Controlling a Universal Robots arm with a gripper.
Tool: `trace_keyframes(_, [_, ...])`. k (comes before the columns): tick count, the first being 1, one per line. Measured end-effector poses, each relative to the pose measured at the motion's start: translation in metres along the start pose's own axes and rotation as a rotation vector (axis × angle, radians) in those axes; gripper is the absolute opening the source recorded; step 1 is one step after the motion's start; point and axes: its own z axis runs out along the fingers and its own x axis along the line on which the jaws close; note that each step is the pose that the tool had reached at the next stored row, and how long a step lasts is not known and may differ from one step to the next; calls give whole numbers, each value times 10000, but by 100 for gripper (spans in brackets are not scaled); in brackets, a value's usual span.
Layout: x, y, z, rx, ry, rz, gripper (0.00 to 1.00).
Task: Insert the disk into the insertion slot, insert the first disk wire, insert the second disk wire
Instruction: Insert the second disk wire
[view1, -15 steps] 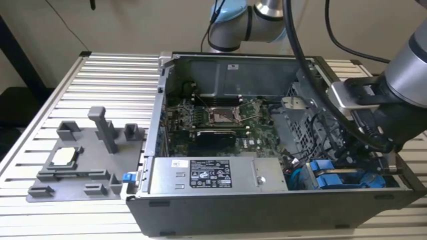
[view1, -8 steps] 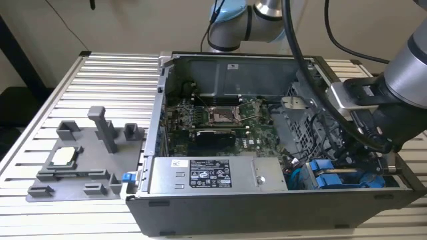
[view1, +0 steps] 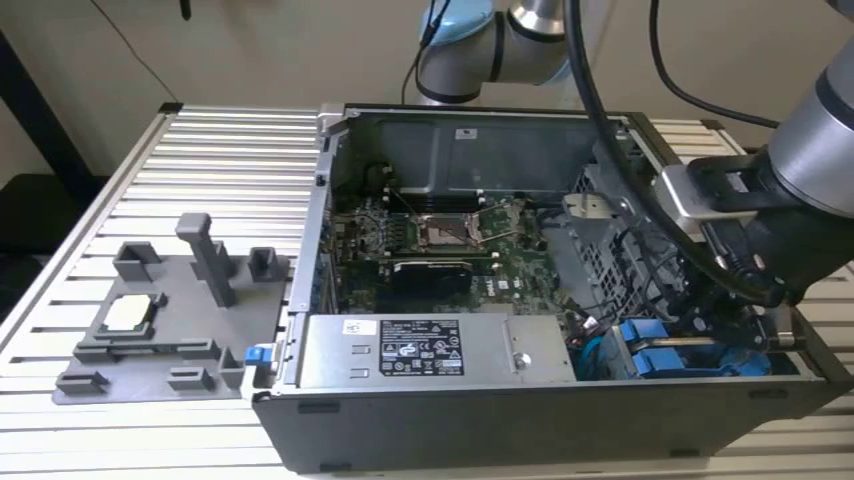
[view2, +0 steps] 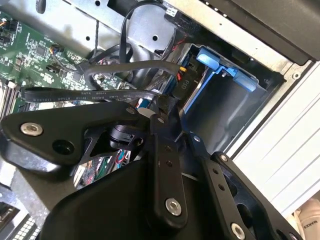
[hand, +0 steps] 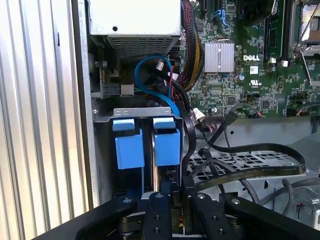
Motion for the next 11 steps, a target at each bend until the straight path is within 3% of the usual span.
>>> trace_keyframes(5, [-4, -2, -27, 0, 4, 60, 24])
trace_keyframes(11, [-21, -12, -158, -18, 7, 83, 24])
